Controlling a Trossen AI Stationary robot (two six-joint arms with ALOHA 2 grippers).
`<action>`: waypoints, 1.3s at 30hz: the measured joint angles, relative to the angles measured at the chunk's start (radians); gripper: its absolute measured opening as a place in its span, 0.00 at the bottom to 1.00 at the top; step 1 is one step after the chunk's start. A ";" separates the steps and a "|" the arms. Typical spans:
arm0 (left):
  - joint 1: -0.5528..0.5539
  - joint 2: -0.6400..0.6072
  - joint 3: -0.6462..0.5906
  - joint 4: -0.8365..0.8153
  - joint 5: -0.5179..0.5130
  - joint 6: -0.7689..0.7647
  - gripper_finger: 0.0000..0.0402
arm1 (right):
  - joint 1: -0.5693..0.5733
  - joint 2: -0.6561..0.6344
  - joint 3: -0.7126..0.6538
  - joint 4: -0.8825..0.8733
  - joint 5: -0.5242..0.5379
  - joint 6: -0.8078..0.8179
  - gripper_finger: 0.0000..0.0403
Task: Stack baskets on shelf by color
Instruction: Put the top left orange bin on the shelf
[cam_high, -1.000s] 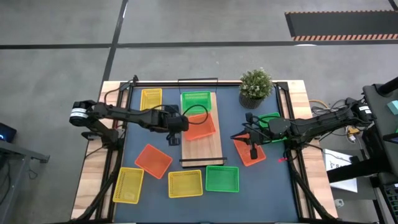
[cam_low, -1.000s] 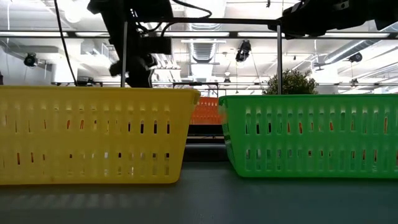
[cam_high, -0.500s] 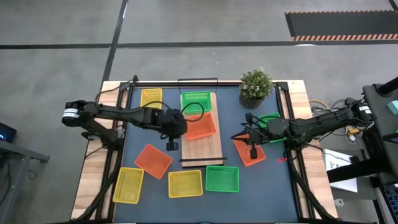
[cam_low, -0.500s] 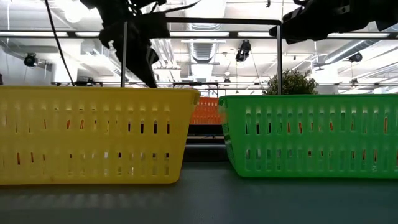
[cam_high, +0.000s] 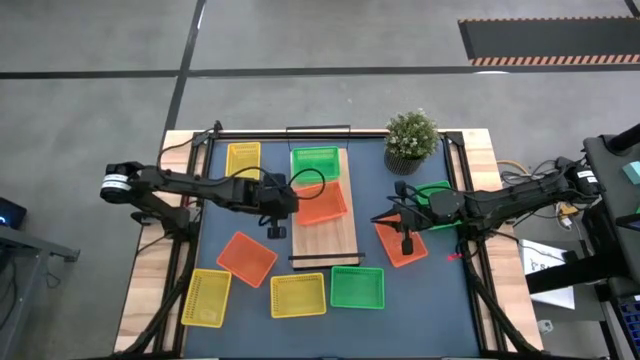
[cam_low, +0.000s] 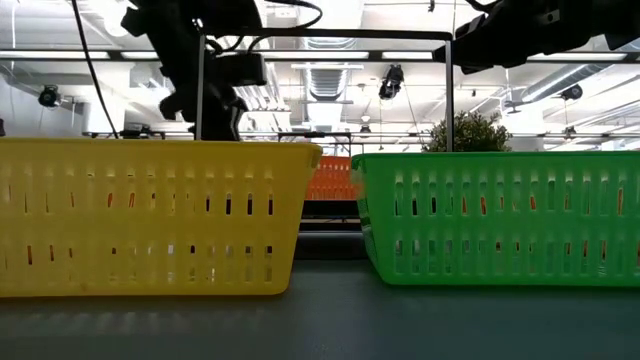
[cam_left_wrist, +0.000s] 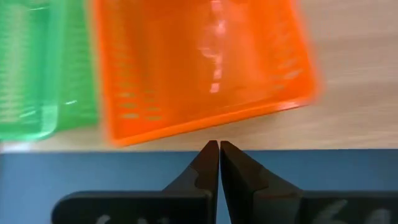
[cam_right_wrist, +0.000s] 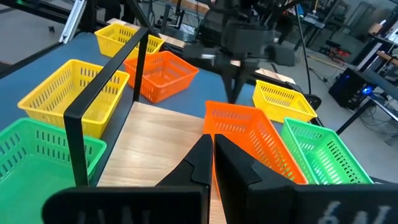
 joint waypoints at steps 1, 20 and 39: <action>0.004 -0.001 -0.003 -0.002 -0.035 -0.002 0.00 | 0.000 0.000 0.000 0.000 0.000 0.001 0.02; 0.027 -0.019 0.002 0.015 0.295 0.010 0.00 | -0.033 0.000 0.000 -0.148 0.121 0.080 0.02; 0.050 -0.028 -0.022 -0.007 0.186 -0.053 0.00 | -0.092 0.048 0.000 -0.155 0.121 0.216 0.02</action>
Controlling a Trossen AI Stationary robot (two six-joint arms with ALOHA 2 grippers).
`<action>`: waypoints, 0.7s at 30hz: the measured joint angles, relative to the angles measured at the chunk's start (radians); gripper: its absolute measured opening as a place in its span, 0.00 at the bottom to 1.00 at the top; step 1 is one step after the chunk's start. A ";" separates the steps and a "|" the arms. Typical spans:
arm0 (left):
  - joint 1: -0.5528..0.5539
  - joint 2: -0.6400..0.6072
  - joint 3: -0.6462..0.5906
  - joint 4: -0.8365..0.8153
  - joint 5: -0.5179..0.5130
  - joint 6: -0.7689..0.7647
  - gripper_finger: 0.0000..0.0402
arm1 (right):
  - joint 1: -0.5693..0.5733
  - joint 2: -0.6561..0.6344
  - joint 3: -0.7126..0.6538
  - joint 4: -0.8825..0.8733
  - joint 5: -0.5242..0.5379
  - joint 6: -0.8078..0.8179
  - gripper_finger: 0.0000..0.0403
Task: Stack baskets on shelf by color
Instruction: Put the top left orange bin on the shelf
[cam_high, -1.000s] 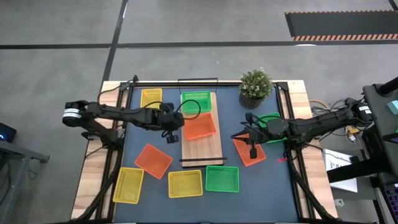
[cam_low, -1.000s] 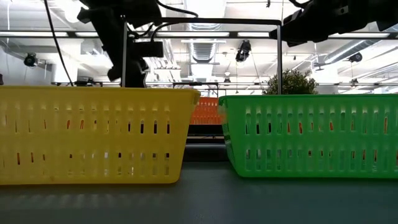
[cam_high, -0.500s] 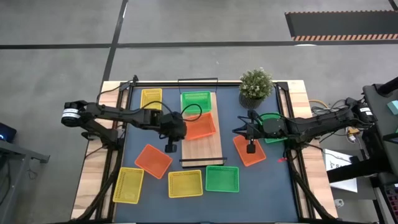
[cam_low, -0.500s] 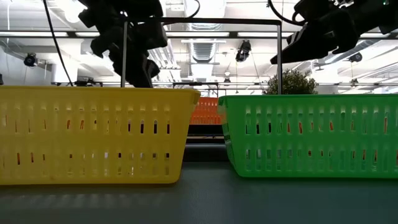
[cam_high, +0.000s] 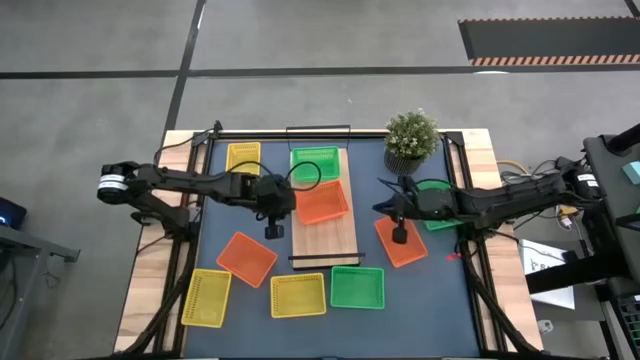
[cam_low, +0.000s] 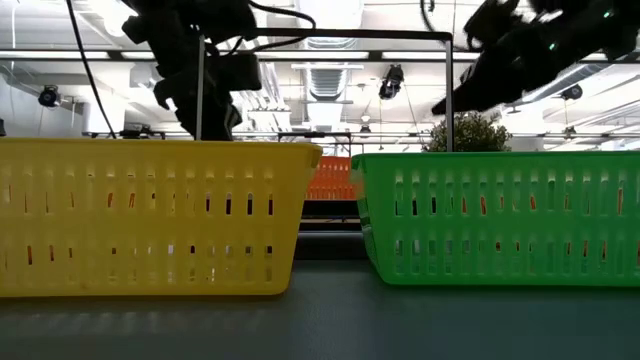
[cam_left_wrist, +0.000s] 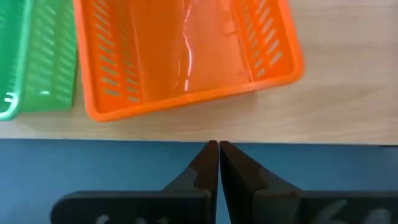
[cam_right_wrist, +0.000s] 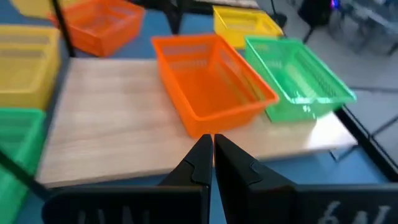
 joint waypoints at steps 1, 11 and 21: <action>-0.003 0.000 -0.004 0.007 0.000 0.000 0.00 | -0.011 0.018 0.000 0.000 0.000 0.009 0.02; -0.017 -0.006 -0.071 0.140 0.007 0.003 0.00 | -0.087 0.255 0.100 0.020 -0.079 0.098 0.02; -0.006 -0.006 -0.073 0.180 -0.048 0.024 0.00 | -0.126 0.410 0.227 -0.056 -0.064 0.098 0.02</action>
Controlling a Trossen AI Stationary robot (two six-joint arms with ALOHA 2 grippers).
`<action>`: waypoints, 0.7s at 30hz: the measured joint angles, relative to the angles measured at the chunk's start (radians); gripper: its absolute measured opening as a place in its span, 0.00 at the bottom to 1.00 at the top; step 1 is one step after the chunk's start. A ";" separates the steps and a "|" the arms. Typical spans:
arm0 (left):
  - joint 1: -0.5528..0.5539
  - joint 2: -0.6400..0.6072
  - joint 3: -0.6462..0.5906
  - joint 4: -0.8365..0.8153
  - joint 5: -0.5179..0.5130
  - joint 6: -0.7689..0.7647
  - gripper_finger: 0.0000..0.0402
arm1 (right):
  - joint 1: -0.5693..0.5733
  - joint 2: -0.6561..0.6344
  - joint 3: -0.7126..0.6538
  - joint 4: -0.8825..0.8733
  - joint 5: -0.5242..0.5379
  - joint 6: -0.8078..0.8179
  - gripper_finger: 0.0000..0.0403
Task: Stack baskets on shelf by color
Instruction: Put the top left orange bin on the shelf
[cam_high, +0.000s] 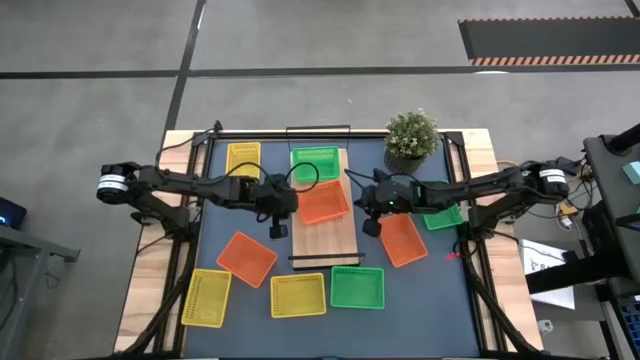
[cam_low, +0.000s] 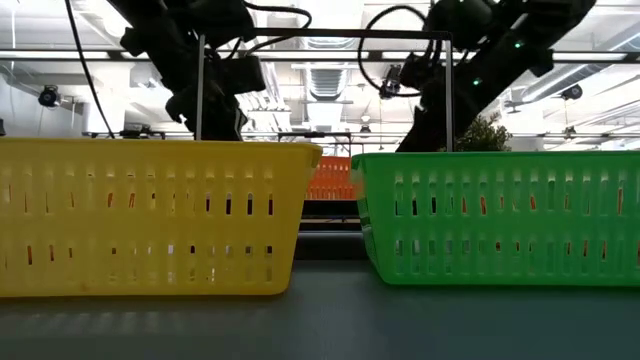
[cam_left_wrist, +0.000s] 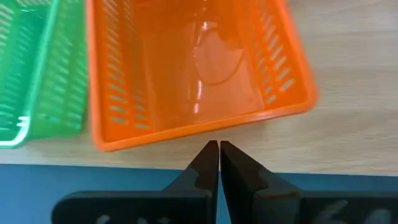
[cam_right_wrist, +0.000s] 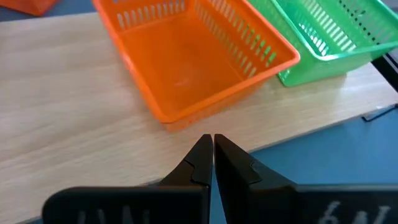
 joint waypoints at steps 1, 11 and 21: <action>0.002 0.000 0.000 0.000 -0.004 0.007 0.00 | -0.004 0.010 0.006 0.001 0.000 0.002 0.02; 0.028 0.000 0.000 0.006 -0.057 0.035 0.00 | -0.008 0.076 0.043 0.008 -0.052 0.009 0.02; 0.052 0.000 0.000 0.008 -0.108 0.034 0.00 | 0.025 0.076 0.056 0.027 -0.071 -0.022 0.02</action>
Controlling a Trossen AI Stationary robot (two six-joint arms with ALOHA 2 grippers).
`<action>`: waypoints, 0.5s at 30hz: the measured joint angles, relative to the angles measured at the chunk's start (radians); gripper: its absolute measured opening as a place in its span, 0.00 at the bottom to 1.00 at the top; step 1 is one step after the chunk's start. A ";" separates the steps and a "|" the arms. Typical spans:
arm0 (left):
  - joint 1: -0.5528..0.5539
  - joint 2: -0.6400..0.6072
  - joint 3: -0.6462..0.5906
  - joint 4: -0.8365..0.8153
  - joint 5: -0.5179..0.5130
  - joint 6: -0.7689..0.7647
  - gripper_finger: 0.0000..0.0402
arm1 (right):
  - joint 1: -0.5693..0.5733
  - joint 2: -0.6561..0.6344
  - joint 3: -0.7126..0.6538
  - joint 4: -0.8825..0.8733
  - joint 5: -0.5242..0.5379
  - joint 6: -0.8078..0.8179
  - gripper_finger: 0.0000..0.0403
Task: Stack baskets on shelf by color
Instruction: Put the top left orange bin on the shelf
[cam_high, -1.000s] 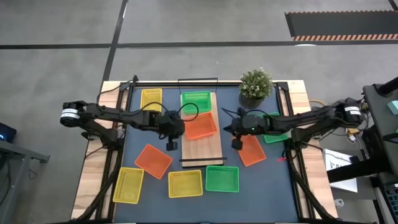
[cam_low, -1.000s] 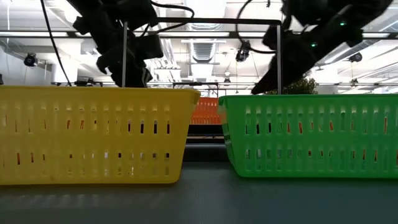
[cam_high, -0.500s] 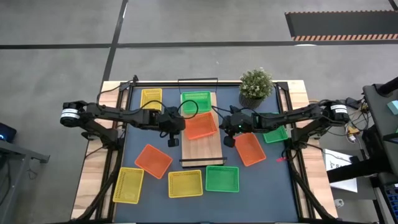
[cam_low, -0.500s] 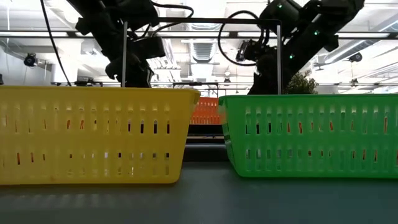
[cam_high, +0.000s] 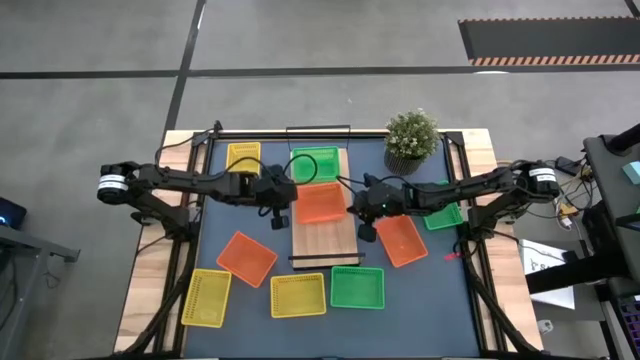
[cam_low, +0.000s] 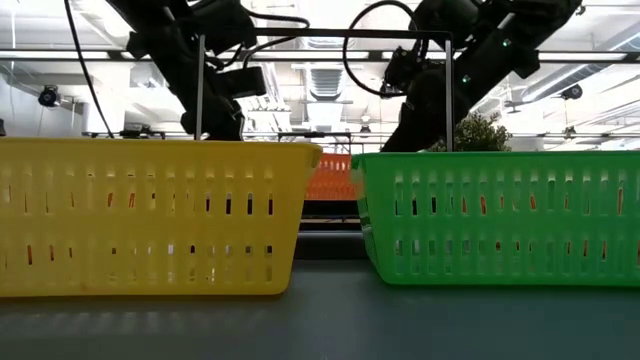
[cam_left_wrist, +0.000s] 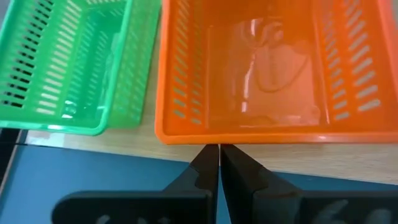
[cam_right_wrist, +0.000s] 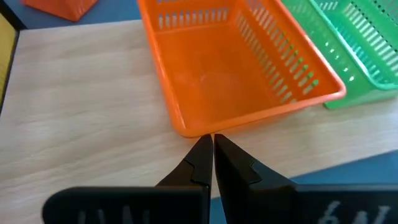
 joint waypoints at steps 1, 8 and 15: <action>0.003 0.000 0.000 0.000 -0.006 0.000 0.00 | 0.005 0.002 0.000 0.003 0.000 -0.003 0.02; 0.006 0.000 0.000 0.012 -0.026 -0.001 0.00 | 0.010 0.001 0.000 -0.002 0.004 0.003 0.02; 0.010 0.000 0.000 0.008 -0.067 -0.009 0.00 | 0.011 0.000 0.000 -0.002 0.011 0.002 0.02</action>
